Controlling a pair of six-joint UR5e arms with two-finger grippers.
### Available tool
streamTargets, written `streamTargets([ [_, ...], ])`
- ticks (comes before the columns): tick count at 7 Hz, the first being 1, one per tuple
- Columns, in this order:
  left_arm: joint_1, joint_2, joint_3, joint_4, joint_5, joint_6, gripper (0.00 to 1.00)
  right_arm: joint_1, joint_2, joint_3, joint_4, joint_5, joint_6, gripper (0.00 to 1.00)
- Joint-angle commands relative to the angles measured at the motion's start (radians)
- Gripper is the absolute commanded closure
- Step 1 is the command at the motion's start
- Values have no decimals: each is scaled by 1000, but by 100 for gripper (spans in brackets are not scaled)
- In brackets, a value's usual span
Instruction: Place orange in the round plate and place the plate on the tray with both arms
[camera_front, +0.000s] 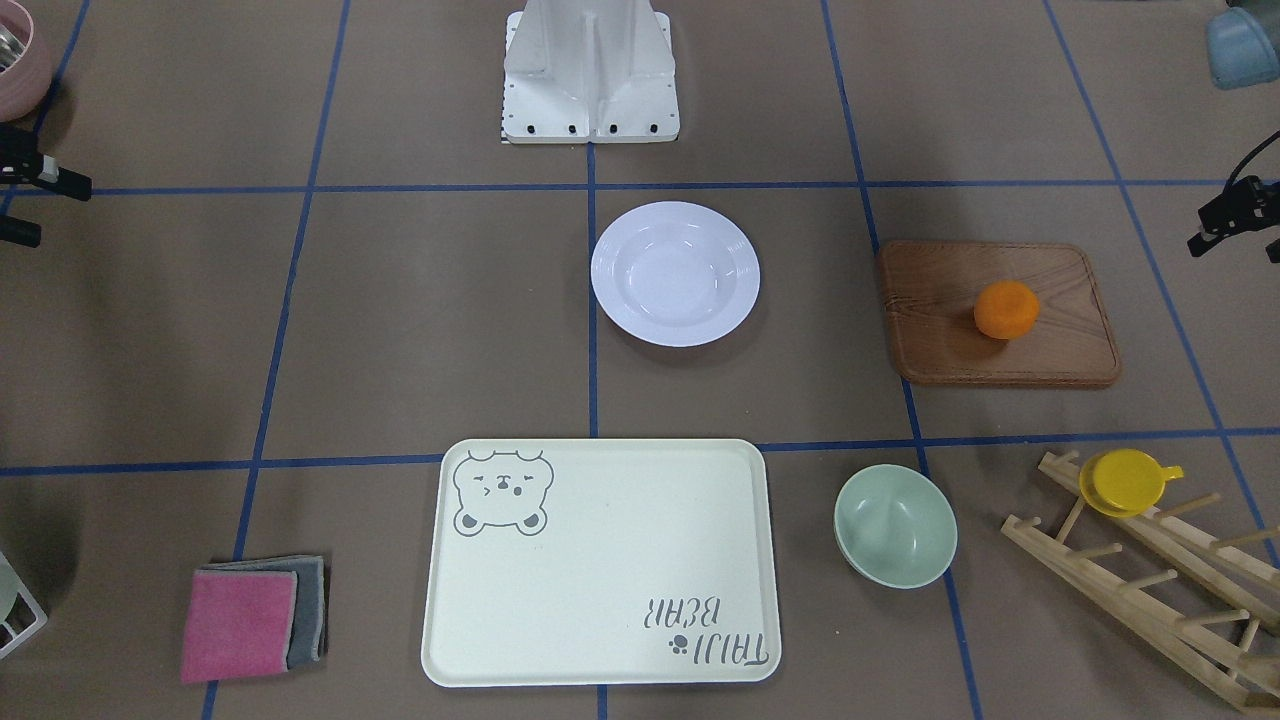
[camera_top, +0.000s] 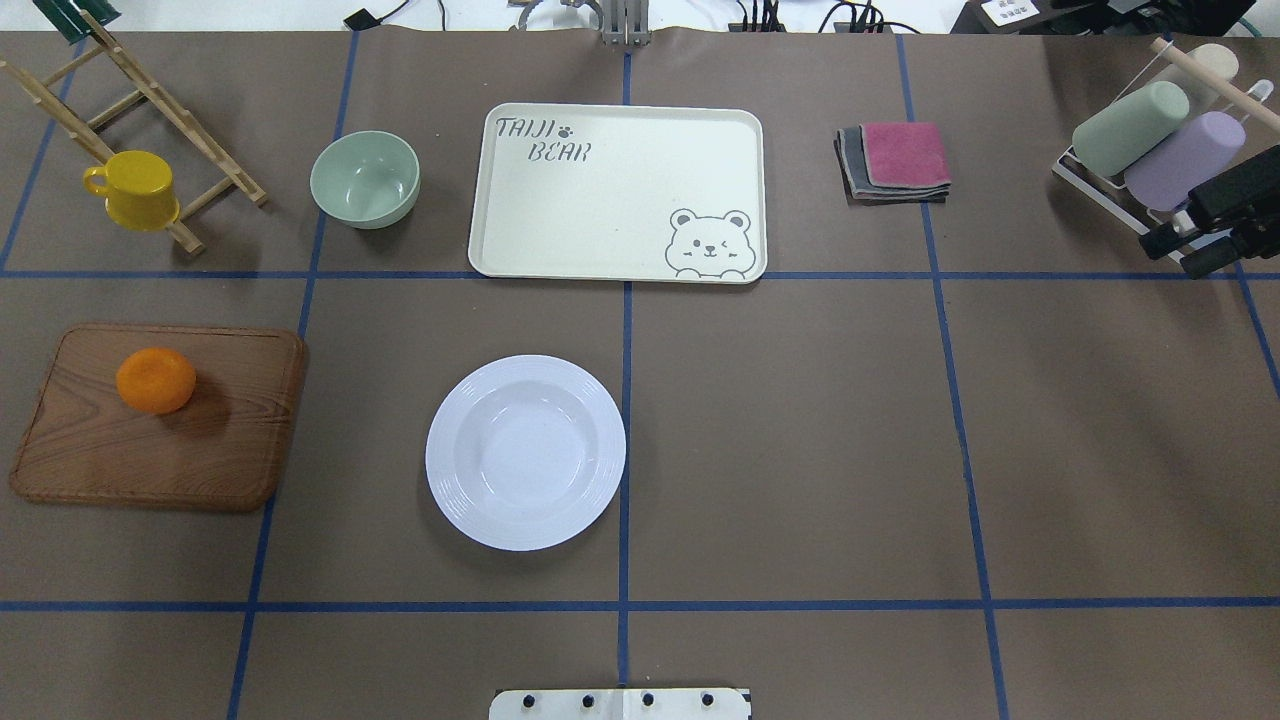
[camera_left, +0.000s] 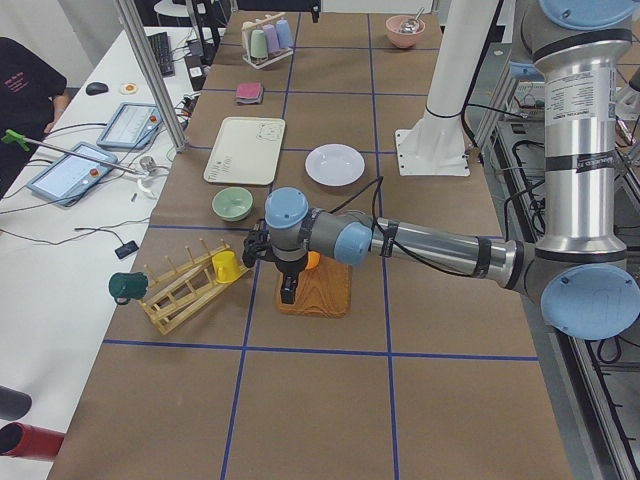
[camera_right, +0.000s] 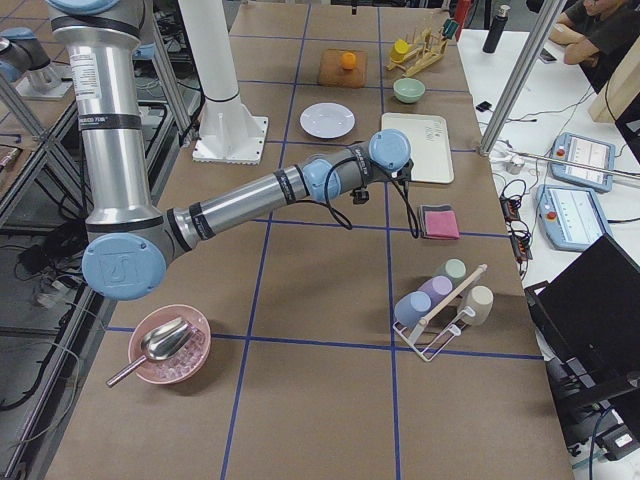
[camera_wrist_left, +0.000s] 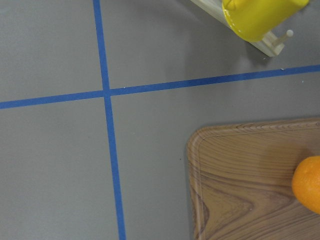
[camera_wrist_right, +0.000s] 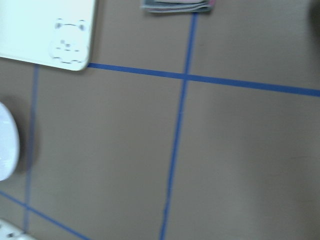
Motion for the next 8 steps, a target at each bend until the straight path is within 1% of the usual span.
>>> streamTargets([
  [1,18,-2,-5,-9,0,-17,0,-12,84,-48,3,6,98,2],
  [2,27,-3,-7,-18,0,-65,0,-72,110,-10,20,-21,150,2],
  [3,56,-2,-5,-78,5,-143,0,-215,123,72,96,-233,320,2],
  [4,65,-2,-5,-83,5,-156,0,-348,121,97,326,-476,640,1],
  [5,71,-3,-7,-83,5,-179,0,-380,112,3,637,-492,830,1],
  [6,85,-3,-7,-86,8,-193,0,-447,123,-80,902,-509,1042,1],
  [7,90,-3,-8,-88,8,-214,0,-542,141,-103,1089,-640,1235,2],
  [8,122,-3,-8,-141,18,-297,0,-671,161,-105,1179,-830,1358,2],
])
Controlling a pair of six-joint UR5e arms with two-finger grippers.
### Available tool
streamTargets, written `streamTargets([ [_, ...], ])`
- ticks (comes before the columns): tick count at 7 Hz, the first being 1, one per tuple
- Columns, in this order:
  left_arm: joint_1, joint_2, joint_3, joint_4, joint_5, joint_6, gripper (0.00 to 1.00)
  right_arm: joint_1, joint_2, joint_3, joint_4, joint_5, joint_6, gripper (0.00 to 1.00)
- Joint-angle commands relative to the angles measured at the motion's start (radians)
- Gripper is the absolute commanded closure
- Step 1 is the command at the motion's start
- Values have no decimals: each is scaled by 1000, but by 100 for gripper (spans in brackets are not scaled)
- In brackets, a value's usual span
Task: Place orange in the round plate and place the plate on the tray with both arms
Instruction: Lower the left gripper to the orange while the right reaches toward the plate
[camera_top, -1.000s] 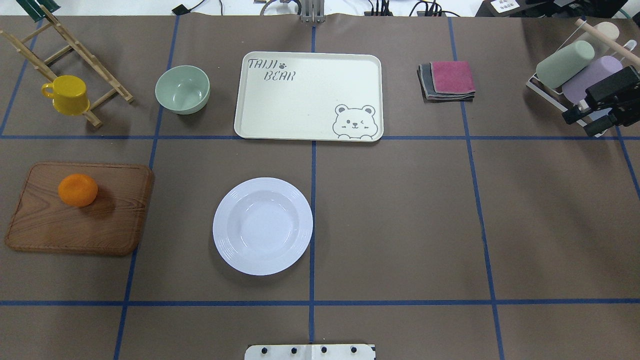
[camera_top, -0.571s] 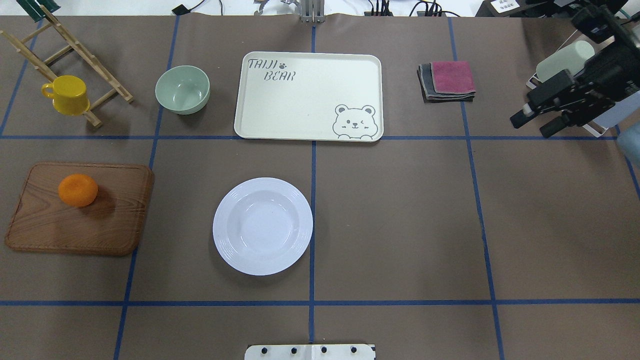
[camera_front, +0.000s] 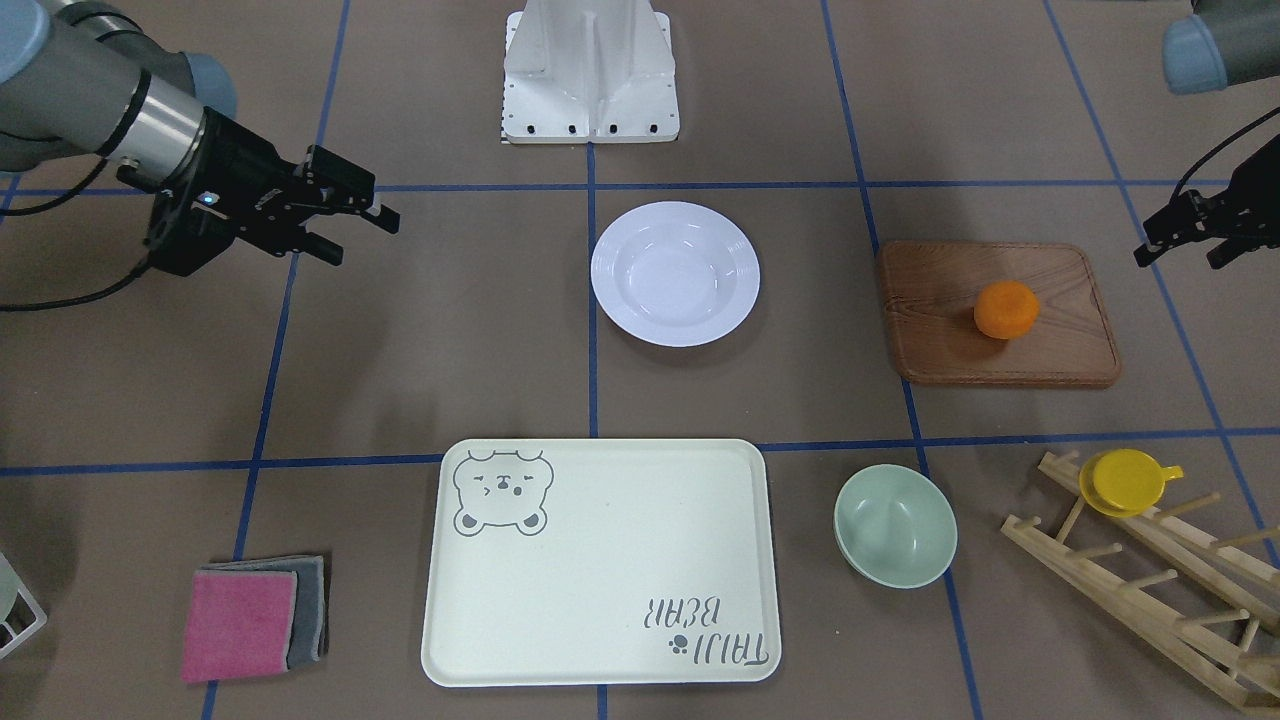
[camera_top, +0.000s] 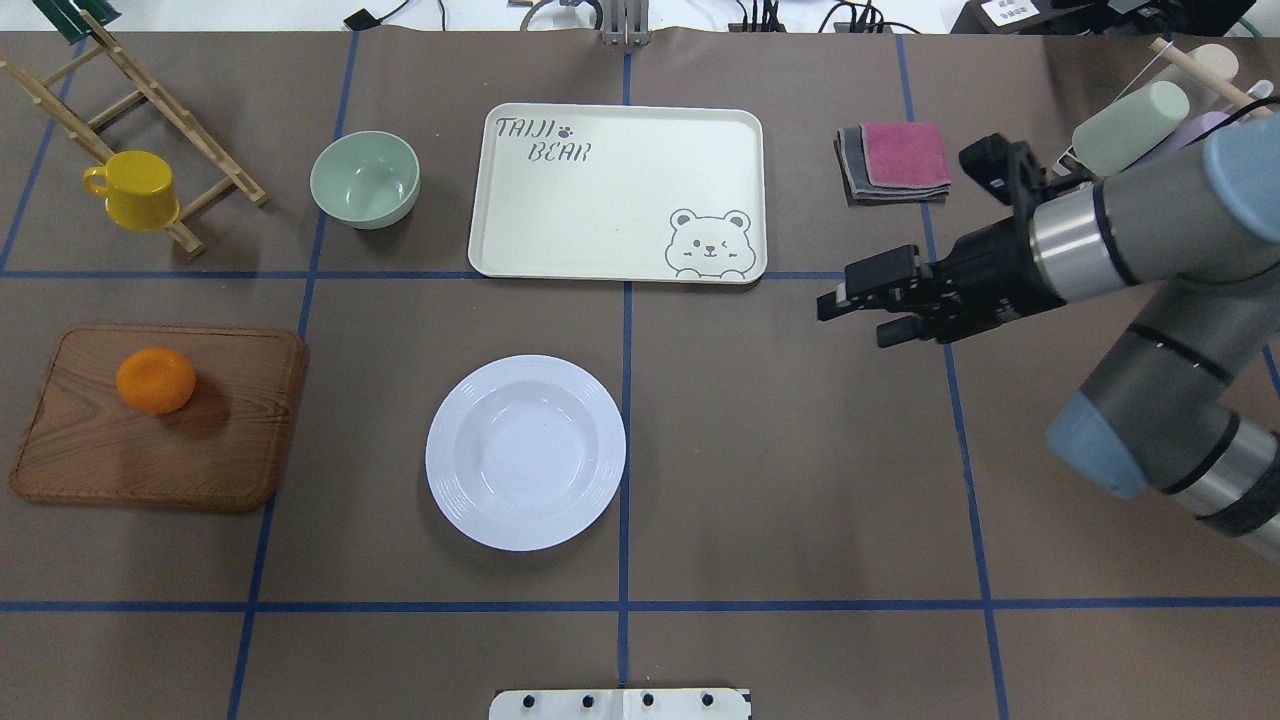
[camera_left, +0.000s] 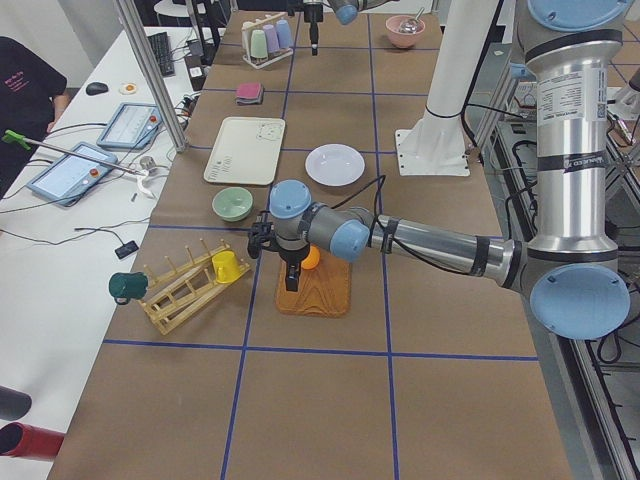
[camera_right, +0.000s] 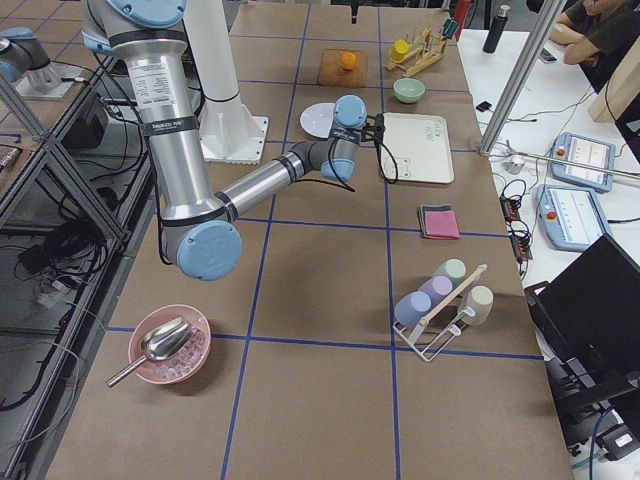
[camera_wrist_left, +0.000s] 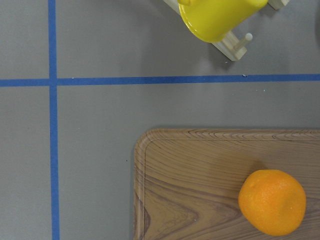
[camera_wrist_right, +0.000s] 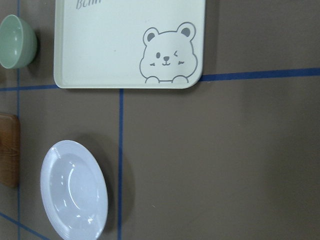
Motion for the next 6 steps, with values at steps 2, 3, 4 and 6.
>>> streamTargets([
  [2,133,-38,2,-108,50,-250,0,-249,39,-21,214,-354,226,2],
  [3,199,-76,4,-108,101,-336,0,-255,39,-17,214,-376,226,2],
  [4,259,-93,13,-113,151,-377,0,-257,41,-18,214,-383,226,1],
  [6,281,-94,33,-114,153,-383,0,-277,43,-20,214,-414,226,1],
])
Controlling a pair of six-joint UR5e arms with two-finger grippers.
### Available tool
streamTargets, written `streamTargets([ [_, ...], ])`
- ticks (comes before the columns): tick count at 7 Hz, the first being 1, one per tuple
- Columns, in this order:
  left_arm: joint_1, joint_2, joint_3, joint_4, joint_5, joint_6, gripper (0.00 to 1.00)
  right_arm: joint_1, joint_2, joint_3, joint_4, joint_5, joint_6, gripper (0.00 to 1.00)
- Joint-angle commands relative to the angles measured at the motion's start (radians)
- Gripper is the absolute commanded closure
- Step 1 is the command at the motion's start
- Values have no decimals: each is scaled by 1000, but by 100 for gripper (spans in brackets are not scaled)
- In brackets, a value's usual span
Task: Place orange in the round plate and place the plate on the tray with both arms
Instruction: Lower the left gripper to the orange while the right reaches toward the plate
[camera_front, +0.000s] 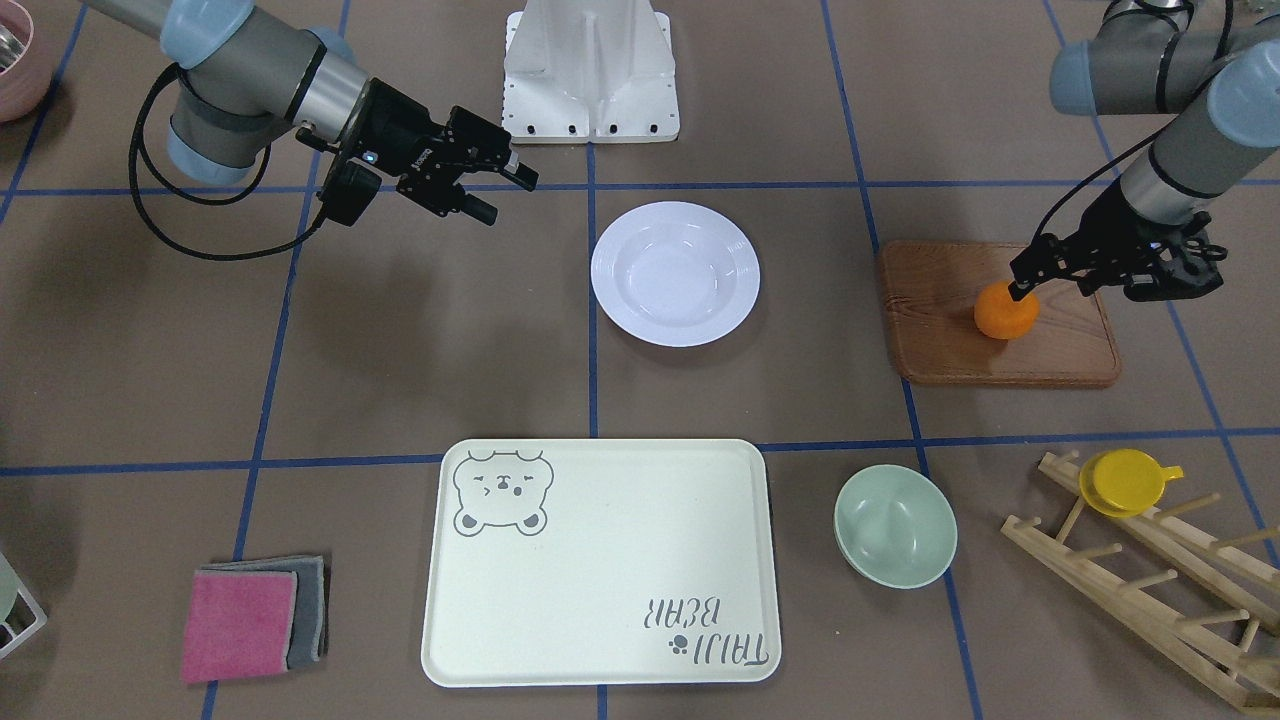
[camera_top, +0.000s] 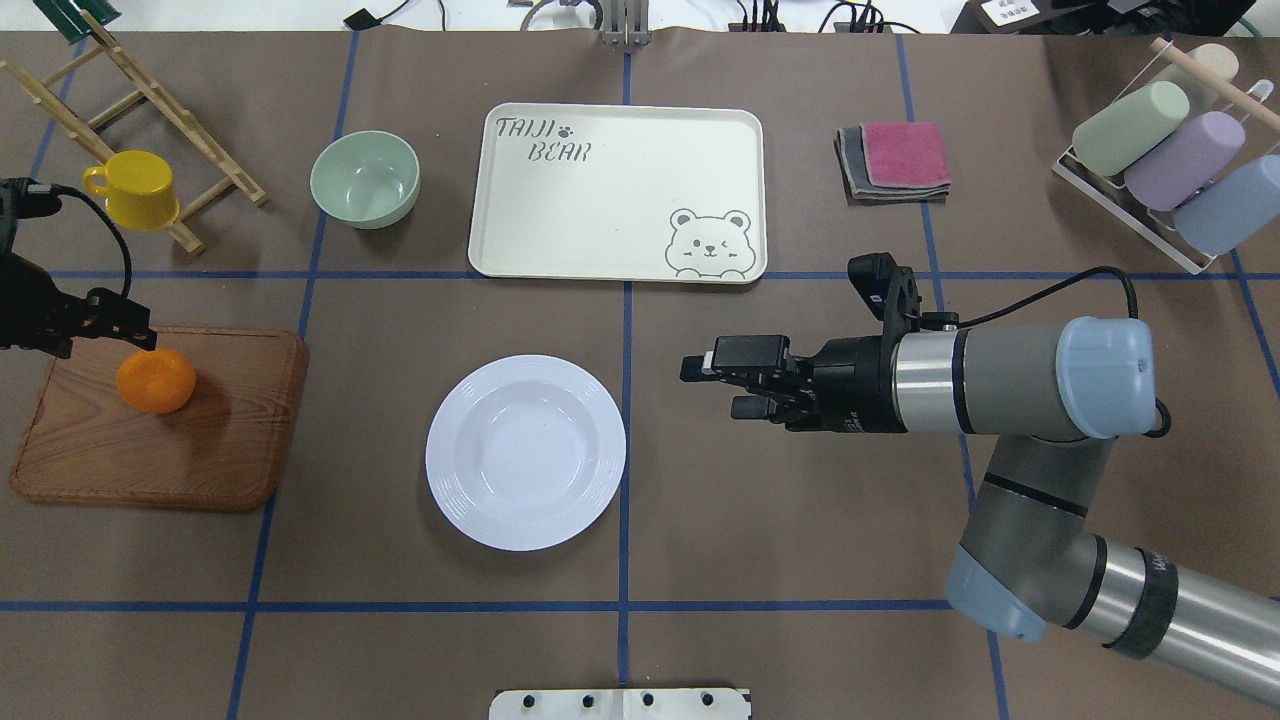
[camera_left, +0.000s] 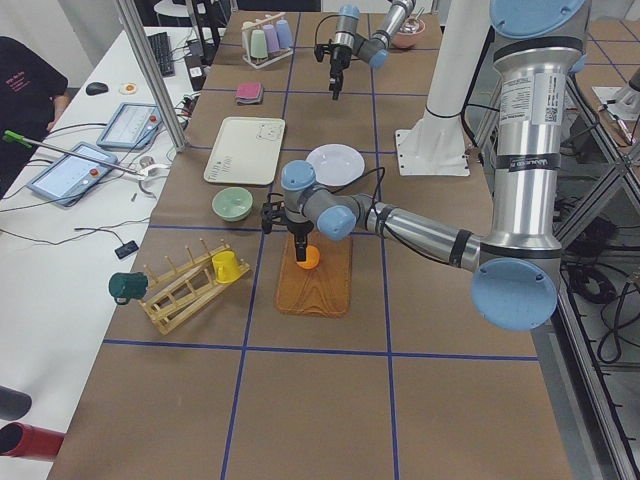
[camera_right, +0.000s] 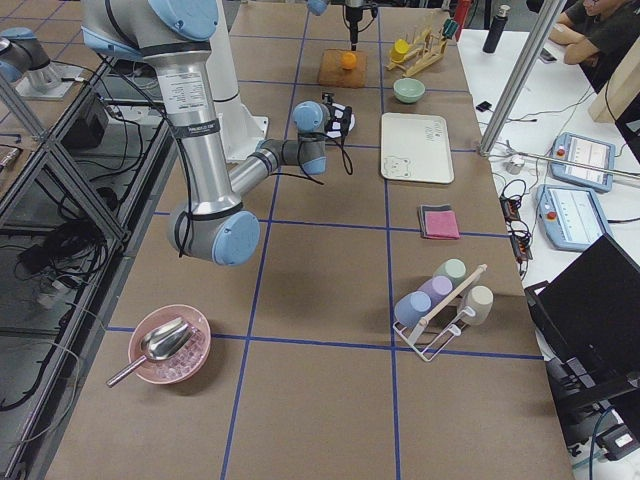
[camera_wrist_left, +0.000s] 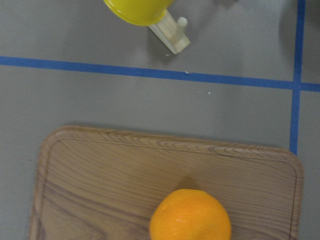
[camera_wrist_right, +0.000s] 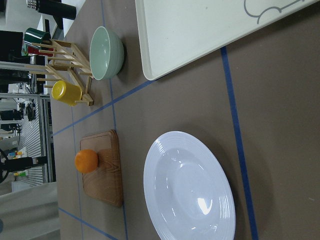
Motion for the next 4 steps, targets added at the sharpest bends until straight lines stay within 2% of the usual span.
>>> streamTargets([
  [1,26,-11,38,-17,15,-18,0,-45,1,-2,0,-69,0,1],
  [4,72,-35,136,-115,30,-90,1,-62,3,1,-1,-84,-7,1],
])
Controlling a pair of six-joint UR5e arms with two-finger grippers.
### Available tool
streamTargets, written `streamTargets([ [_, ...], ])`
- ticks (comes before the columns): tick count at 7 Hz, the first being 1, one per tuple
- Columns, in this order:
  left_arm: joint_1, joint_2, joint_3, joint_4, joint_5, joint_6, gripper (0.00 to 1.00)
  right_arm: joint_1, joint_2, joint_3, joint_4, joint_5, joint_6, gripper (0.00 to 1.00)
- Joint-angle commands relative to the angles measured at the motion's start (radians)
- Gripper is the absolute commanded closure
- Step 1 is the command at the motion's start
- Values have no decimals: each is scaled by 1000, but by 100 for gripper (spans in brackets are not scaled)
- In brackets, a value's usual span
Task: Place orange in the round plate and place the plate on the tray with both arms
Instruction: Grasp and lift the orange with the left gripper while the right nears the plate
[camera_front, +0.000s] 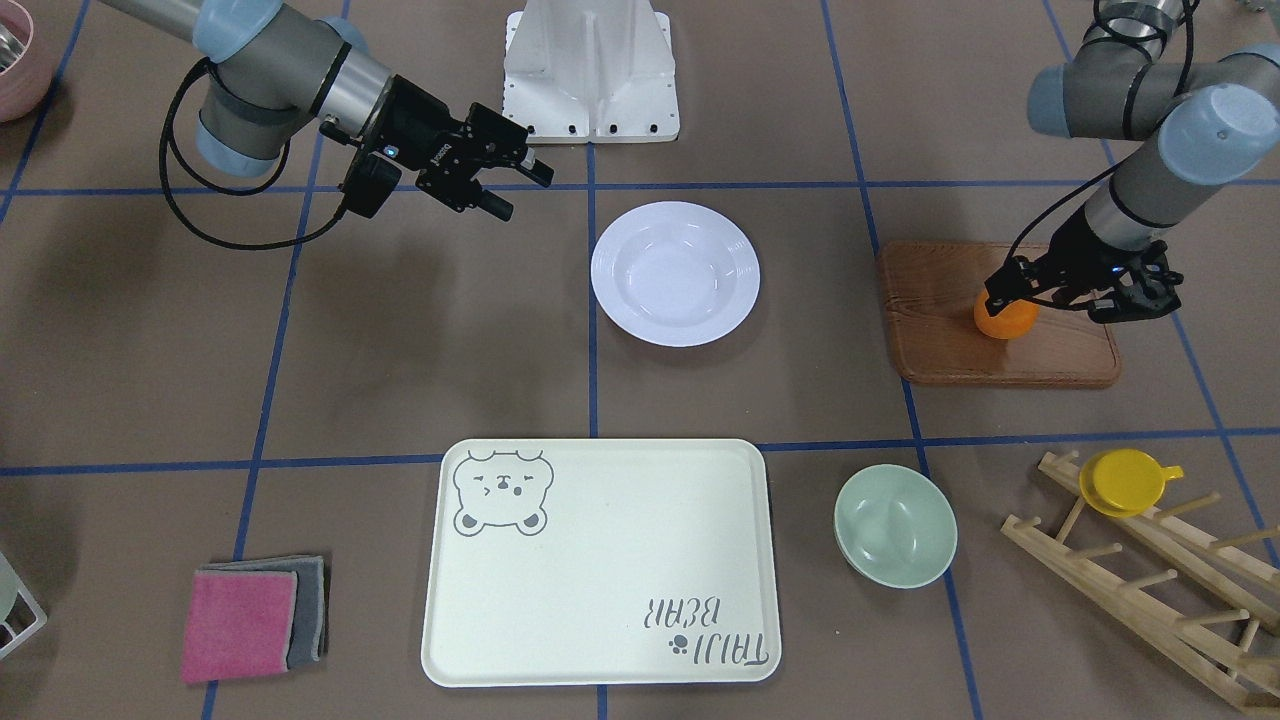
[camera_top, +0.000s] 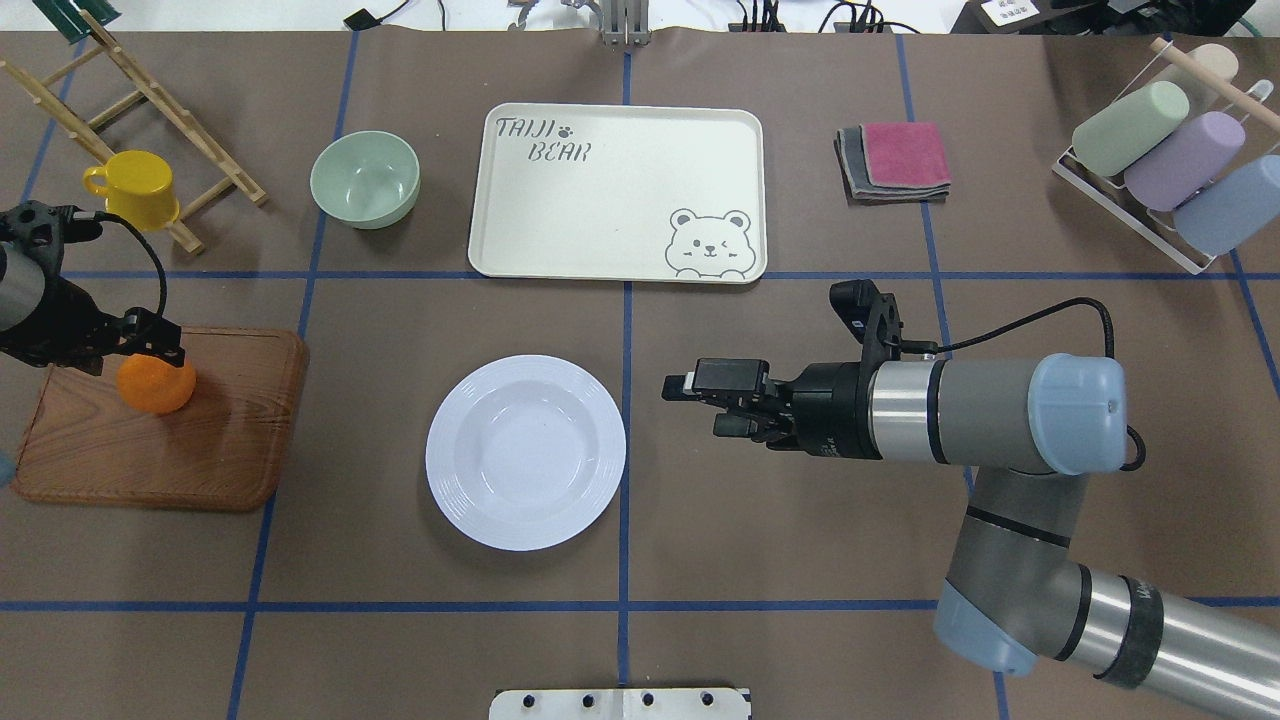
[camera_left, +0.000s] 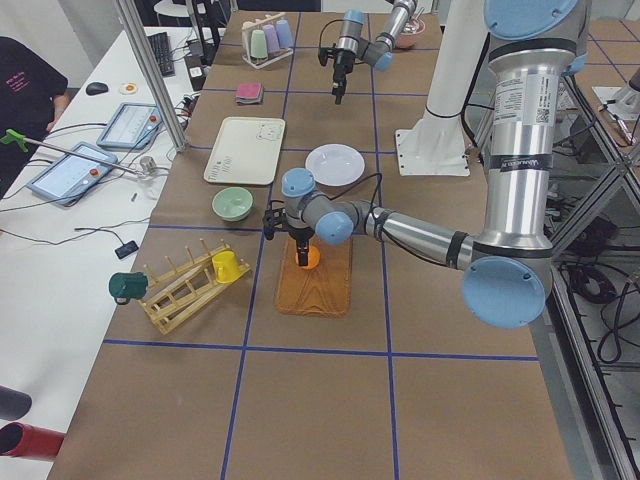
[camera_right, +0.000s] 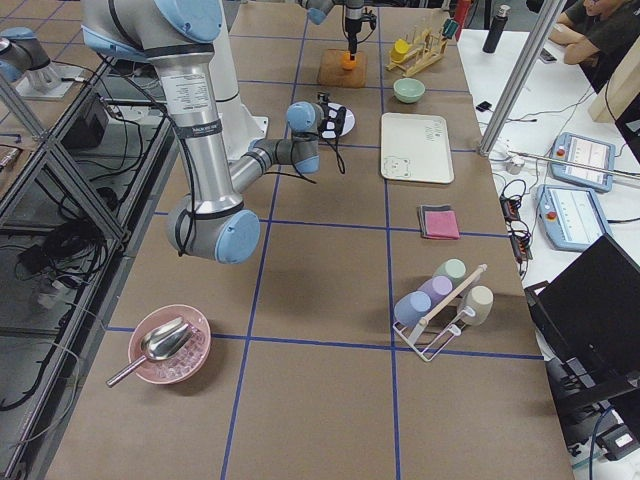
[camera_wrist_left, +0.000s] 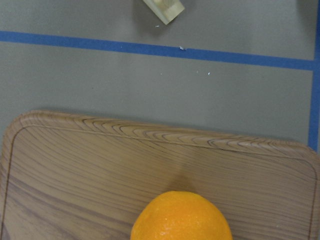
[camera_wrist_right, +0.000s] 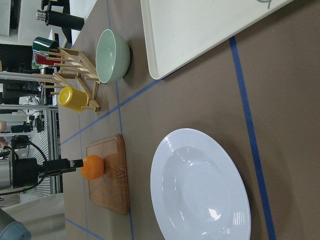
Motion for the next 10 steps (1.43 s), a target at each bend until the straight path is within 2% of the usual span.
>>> streamTargets([
  [1,25,-9,53,-59,15,-29,1,-8,0,1,-1,-4,-3,1],
  [3,30,-9,55,-59,17,-31,6,-11,-1,-2,-1,-4,-6,1],
  [4,31,-19,54,-57,15,-51,18,-12,0,-4,1,-6,-8,1],
  [5,33,-31,50,-54,15,-77,26,-12,0,-4,1,-10,-10,1],
  [7,32,-51,31,-47,7,-80,26,-15,2,-10,22,-58,-10,1],
  [8,32,-111,14,4,6,-132,26,-17,17,-57,86,-129,-10,1],
  [9,39,-218,6,94,6,-196,26,-17,69,-147,122,-183,-11,1],
  [10,88,-282,-3,125,12,-289,26,-18,104,-197,122,-188,-11,1],
])
